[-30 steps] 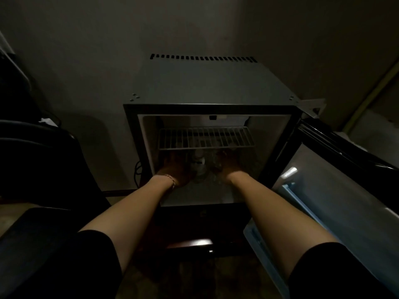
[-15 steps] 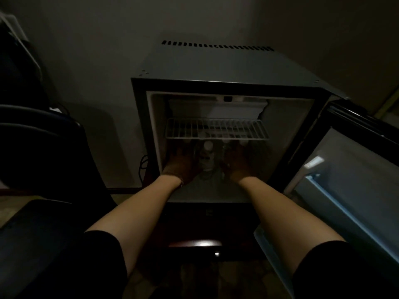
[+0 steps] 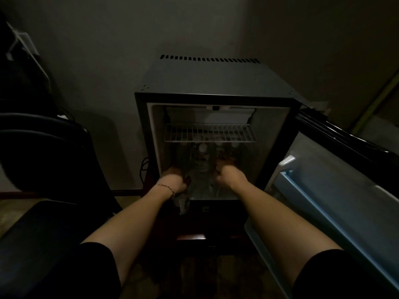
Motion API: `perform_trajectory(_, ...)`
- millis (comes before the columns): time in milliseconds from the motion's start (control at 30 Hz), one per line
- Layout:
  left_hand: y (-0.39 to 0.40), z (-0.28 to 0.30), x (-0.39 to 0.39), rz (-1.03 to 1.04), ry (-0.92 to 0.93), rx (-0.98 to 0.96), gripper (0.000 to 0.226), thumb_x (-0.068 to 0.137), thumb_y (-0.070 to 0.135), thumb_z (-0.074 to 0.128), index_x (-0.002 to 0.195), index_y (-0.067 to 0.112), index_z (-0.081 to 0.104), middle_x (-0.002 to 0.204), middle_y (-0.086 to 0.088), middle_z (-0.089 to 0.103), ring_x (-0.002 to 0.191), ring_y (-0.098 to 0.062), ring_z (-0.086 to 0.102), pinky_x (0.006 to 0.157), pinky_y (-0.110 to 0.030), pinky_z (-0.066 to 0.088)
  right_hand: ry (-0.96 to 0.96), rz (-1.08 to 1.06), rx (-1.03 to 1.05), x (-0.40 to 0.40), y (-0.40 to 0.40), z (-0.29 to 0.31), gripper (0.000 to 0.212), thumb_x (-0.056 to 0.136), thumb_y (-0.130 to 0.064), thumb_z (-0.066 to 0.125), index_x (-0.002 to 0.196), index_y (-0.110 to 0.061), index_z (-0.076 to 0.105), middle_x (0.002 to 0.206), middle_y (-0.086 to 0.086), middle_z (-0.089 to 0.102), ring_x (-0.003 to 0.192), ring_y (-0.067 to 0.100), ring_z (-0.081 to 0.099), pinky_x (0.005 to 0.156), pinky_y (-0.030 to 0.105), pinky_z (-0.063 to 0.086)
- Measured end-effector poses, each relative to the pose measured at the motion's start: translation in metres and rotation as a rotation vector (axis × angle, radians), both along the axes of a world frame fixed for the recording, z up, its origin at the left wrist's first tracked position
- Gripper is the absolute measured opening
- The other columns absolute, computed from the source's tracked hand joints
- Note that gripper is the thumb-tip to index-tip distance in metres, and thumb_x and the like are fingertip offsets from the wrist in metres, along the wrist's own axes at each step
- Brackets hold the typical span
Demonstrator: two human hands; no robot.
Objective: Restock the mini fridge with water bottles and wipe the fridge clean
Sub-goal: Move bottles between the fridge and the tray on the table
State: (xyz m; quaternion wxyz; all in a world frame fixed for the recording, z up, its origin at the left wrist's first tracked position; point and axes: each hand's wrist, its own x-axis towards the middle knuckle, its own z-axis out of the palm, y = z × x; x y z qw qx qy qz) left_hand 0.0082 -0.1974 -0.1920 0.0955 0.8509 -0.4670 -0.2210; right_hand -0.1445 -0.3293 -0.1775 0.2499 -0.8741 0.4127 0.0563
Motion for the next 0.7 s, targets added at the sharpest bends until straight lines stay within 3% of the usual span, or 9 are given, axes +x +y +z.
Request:
perform_trajectory(67,0.01,0.005,-0.009,-0.019,-0.049,0.035,0.036,0.097,0.038,0.056,0.109,0.005,0.064,0.11,-0.016,0.064,0.099,-0.03,0.063,0.084,-0.034,0.053,-0.034,0.02,-0.056,-0.009,0.011,0.007,0.023,0.096,-0.023,0.058,0.119,-0.022,0.058,0.113,0.009,0.062,0.102,0.027,0.062,0.09,0.041,0.053)
perform_trajectory(167,0.024,0.02,-0.021,0.042,-0.071,0.003,0.031,0.092,0.04,0.057,0.095,0.009,0.064,0.095,-0.01,0.064,0.085,-0.026,0.063,0.075,-0.033,0.054,-0.052,0.035,-0.11,-0.02,0.027,0.019,0.015,0.095,-0.027,0.059,0.107,-0.018,0.061,0.109,0.009,0.062,0.097,0.027,0.064,0.087,0.046,0.056)
perform_trajectory(333,0.045,0.045,-0.039,0.059,-0.091,-0.098,0.026,0.089,0.036,0.058,0.096,0.011,0.061,0.101,-0.009,0.056,0.09,-0.027,0.059,0.083,-0.038,0.052,-0.102,0.117,-0.207,-0.041,0.049,0.033,0.016,0.095,-0.032,0.06,0.105,-0.022,0.053,0.113,0.002,0.046,0.095,0.023,0.058,0.083,0.042,0.055)
perform_trajectory(467,0.057,0.058,-0.055,0.074,-0.122,-0.14,0.02,0.088,0.036,0.059,0.089,0.016,0.056,0.097,-0.006,0.053,0.085,-0.024,0.056,0.077,-0.035,0.049,-0.165,0.165,-0.246,-0.06,0.062,0.041,0.015,0.095,-0.031,0.06,0.097,-0.026,0.046,0.109,-0.002,0.041,0.092,0.02,0.056,0.075,0.036,0.05)
perform_trajectory(700,0.077,0.063,-0.086,0.109,-0.093,-0.141,0.019,0.087,0.037,0.062,0.088,0.02,0.055,0.096,-0.003,0.054,0.085,-0.02,0.056,0.074,-0.032,0.048,-0.193,0.173,-0.249,-0.092,0.085,0.045,0.019,0.094,-0.03,0.061,0.108,-0.021,0.053,0.114,0.0,0.044,0.094,0.02,0.057,0.082,0.042,0.055)
